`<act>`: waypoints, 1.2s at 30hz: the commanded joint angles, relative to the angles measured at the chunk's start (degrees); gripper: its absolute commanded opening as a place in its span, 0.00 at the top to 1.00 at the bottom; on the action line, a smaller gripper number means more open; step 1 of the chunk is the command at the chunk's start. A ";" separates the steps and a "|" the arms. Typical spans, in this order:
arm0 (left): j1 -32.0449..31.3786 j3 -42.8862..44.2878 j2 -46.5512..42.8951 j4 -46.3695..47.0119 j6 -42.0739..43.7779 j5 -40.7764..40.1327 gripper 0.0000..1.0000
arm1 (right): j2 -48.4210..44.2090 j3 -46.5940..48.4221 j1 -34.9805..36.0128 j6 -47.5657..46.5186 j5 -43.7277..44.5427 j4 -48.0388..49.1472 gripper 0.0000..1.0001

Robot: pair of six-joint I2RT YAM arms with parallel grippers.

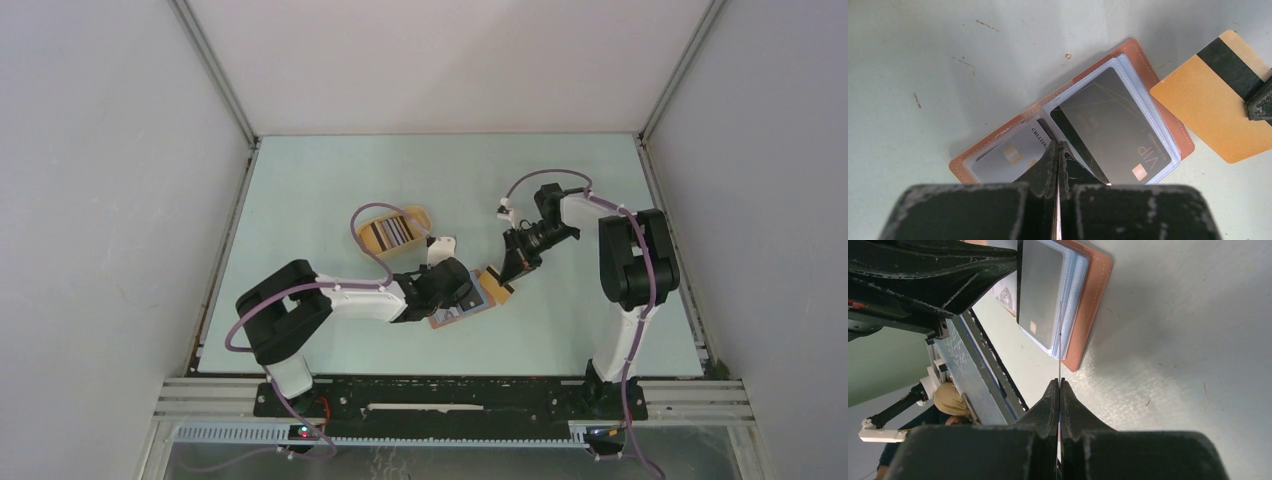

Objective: Put the credit cards into the card holder
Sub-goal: Turn over the card slot in the card holder.

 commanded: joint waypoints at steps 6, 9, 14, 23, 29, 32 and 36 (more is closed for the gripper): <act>0.16 2.73 0.79 -2.29 -0.39 -1.29 1.00 | 1.42 2.34 0.86 -0.14 1.35 -0.99 1.00; 0.16 2.72 0.95 -2.34 -0.31 -1.13 1.00 | 1.94 2.43 0.99 -0.07 1.64 -1.02 1.00; 0.14 2.84 0.97 -2.37 -0.06 -0.92 1.00 | 2.44 2.78 1.23 -0.30 1.73 -1.49 1.00; 0.07 3.04 1.15 -2.37 0.22 -0.60 1.00 | 3.13 3.42 1.61 -1.58 0.12 -2.99 1.00; 0.07 3.07 1.12 -2.36 0.31 -0.42 1.00 | 3.88 4.07 1.69 -2.87 -1.61 -4.64 1.00; 0.07 2.98 1.08 -2.36 0.31 -0.48 1.00 | 3.77 4.32 1.60 -3.54 -2.95 -5.30 1.00; 0.12 2.75 0.83 -2.32 0.22 -0.61 1.00 | 2.62 4.33 1.52 -5.60 -6.01 -6.29 1.00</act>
